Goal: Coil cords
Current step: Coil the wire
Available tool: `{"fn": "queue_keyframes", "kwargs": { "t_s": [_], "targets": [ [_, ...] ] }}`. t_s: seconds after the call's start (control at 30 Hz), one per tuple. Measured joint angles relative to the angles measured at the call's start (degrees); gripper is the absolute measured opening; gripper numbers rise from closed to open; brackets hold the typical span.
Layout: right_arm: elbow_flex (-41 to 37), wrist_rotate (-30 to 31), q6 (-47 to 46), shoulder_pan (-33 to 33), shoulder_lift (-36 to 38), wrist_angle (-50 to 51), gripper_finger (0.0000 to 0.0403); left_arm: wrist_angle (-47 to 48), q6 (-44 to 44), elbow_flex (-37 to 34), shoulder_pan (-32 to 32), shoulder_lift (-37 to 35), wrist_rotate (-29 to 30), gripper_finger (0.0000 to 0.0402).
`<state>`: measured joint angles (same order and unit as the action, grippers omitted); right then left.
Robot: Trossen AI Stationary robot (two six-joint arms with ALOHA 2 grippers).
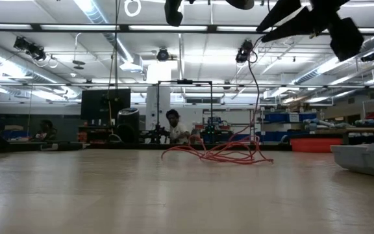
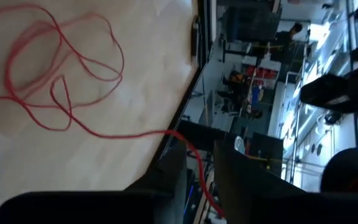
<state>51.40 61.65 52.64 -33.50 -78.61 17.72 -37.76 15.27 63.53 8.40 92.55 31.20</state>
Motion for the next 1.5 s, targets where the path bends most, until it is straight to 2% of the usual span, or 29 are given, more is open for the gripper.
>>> {"fn": "queue_keyframes", "kwargs": {
  "t_s": [0.13, 0.33, 0.53, 0.73, 0.87, 1.07, 1.3, 1.5],
  "targets": [
    [0.00, -0.10, 1.62, 1.98, 0.00, 0.02, 0.0081, 0.00, 0.00, 0.00, 0.00, 0.00, 0.00, 0.0000],
    [0.00, -4.38, 3.13, 3.51, 0.00, 0.00, 0.0069, 0.00, 0.00, 0.00, 0.02, 0.00, 0.00, 0.0000],
    [0.00, -4.53, 2.67, 4.65, 0.00, 0.07, 0.0011, 0.00, -0.07, 0.00, 0.00, 0.00, 0.00, 0.0000],
    [-0.02, -4.56, 1.86, 5.64, 0.00, -0.54, 0.0004, 0.00, -0.11, 0.00, 0.02, 0.00, 0.00, 0.0000],
    [-0.04, -7.56, 1.12, 5.49, 0.00, -5.96, 0.0003, 0.23, -0.15, 0.00, 0.00, 0.00, 0.00, 0.0000],
    [-0.04, -13.40, -0.59, 4.31, 0.00, -21.59, 0.0002, 0.62, -0.22, 0.00, 0.00, 0.00, 0.01, 0.0000],
    [-0.04, -9.92, -6.33, 4.62, 0.00, -33.65, 0.0001, 1.29, -3.06, 0.00, 0.24, 0.00, -1.36, 0.0000],
    [-0.04, -4.18, -14.50, 5.12, 0.00, -29.64, 0.0000, 0.38, -5.23, 0.00, 1.01, 0.00, -1.46, 0.0000]
  ]
}}
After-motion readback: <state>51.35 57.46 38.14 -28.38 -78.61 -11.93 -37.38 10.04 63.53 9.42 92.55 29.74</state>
